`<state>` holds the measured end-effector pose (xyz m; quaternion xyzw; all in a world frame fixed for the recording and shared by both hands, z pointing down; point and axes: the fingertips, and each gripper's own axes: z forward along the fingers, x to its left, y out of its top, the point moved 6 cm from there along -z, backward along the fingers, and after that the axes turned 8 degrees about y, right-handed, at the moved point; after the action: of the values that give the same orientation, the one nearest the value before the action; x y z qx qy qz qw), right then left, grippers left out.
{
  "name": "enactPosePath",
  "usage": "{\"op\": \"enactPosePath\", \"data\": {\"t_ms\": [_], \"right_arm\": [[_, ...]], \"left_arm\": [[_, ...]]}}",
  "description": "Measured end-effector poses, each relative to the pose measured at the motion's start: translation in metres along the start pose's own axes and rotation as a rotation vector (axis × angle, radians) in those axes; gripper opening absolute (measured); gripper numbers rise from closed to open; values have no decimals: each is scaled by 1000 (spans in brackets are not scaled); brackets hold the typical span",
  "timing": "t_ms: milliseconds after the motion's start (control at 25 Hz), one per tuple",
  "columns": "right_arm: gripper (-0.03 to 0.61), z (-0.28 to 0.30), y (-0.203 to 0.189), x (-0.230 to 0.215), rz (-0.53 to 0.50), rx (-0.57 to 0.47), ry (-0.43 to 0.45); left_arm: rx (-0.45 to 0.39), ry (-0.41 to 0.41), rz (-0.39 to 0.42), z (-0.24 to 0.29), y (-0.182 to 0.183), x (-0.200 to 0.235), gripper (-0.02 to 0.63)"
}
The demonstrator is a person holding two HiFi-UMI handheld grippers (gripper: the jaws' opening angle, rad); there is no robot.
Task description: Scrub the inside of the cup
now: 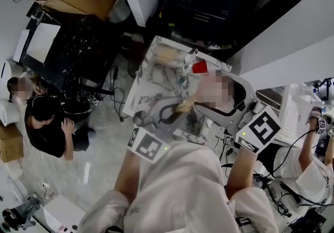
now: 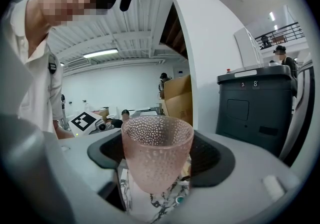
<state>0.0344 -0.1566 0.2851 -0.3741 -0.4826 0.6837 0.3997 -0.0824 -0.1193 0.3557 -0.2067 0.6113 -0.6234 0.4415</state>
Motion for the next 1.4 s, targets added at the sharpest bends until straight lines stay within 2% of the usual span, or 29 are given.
{"op": "enactPosePath", "data": {"t_ms": [80, 200, 320, 520, 640, 880, 1040, 1240, 1400], "right_arm": [[380, 2, -1, 1, -8, 12, 7], [380, 5, -4, 3, -15, 29, 22], [380, 10, -9, 5, -20, 53, 36], [380, 19, -15, 9, -40, 87, 50], [380, 20, -15, 11, -43, 88, 49], [380, 12, -15, 7, -33, 77, 33], [380, 11, -15, 9, -18, 56, 50], [380, 14, -13, 8, -10, 42, 53], [380, 12, -10, 2, 20, 10, 40]], "left_arm": [[-14, 30, -4, -7, 6, 11, 26], [-56, 68, 39, -17, 27, 31, 28], [-142, 77, 88, -23, 57, 45, 28], [-196, 0, 155, -18, 95, 45, 28], [-181, -46, 189, -9, 98, 36, 28], [-197, -97, 152, -9, 94, 23, 28], [-170, -41, 135, -8, 81, 34, 28], [-189, 0, 81, -10, 72, 41, 28], [-172, 29, 51, -12, 60, 42, 28]]}}
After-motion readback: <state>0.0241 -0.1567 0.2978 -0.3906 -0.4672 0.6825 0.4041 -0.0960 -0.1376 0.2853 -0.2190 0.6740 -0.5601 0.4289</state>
